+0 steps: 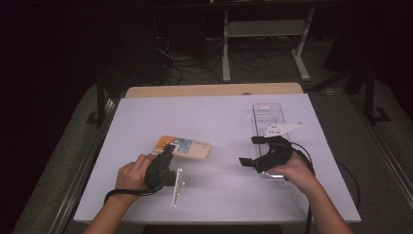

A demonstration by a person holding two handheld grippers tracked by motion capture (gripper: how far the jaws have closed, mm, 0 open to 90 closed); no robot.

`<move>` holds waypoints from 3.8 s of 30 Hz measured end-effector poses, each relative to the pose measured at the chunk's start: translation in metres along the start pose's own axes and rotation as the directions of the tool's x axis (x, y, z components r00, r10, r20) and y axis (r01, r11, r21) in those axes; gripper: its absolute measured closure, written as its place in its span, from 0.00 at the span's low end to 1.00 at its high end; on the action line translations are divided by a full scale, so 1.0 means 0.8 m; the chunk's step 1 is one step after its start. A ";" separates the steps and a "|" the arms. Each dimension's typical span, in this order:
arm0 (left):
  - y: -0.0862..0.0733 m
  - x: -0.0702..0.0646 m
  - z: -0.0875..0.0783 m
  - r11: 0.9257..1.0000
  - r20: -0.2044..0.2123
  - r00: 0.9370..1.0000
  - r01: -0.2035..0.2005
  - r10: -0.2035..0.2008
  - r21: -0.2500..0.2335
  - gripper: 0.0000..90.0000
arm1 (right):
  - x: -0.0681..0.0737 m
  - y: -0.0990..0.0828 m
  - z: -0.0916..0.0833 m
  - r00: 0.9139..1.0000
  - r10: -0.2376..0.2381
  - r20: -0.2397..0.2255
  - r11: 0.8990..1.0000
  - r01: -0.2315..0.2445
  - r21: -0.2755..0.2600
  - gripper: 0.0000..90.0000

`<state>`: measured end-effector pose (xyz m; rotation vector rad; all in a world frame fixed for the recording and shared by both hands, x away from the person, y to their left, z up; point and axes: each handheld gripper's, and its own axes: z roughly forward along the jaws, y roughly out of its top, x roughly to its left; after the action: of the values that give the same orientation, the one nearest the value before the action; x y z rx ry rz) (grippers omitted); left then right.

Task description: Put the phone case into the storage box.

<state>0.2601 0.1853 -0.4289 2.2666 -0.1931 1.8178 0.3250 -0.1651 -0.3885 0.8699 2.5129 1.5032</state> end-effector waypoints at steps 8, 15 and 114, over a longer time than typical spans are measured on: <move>-0.001 0.004 0.001 0.996 0.042 0.995 0.087 -0.087 0.003 0.88 | -0.001 0.000 0.001 1.000 0.002 -0.004 1.000 -0.002 -0.002 0.03; -0.004 0.006 0.005 0.982 0.081 0.979 0.189 -0.189 0.007 0.88 | -0.002 -0.002 0.004 1.000 0.013 -0.018 1.000 -0.012 0.019 0.03; -0.051 0.052 0.029 0.337 0.358 0.241 0.912 -0.902 0.234 0.88 | -0.011 0.037 0.010 0.997 0.060 0.055 0.997 -0.063 0.041 0.01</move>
<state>0.3014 0.2200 -0.3974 1.9389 0.8959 0.6267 0.3476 -0.1524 -0.3696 0.9889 2.5113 1.4275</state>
